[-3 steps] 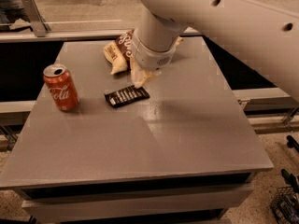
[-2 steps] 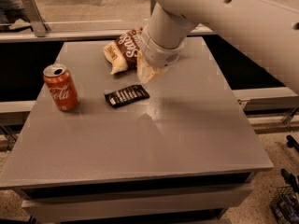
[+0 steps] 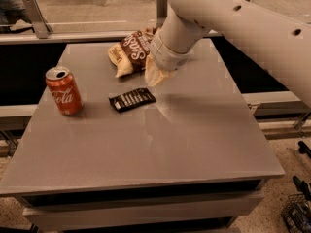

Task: Move rxbar chocolate near coke can

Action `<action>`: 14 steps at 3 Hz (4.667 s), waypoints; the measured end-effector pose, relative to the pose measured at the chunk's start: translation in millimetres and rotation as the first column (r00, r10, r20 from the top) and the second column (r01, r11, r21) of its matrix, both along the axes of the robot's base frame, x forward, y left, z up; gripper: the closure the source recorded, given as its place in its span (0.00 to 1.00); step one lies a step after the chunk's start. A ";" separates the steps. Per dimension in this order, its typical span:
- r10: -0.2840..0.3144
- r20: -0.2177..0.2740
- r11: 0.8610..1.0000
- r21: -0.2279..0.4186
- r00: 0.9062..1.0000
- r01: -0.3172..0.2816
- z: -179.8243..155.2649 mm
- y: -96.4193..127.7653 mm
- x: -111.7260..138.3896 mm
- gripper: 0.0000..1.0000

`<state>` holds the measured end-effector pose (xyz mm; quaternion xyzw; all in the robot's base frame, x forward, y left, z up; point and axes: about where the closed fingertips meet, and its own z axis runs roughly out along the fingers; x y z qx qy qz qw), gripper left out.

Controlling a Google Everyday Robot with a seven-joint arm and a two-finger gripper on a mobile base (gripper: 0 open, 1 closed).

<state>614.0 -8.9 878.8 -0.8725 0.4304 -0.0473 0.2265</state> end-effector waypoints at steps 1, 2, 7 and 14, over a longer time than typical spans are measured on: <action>0.025 -0.018 1.000 0.019 1.000 -0.025 -19.5 1.7 10.9 1.00; 0.049 -0.038 0.998 0.032 0.998 -0.047 -40.4 3.9 16.7 1.00; 0.116 -0.030 0.993 0.026 0.993 -0.115 -43.2 41.3 -5.6 1.00; 0.059 0.097 0.998 -0.030 0.994 -0.056 50.8 36.9 -39.1 1.00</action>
Offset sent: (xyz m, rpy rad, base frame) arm 0.0243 0.0039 -0.0618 0.0466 0.0583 0.0702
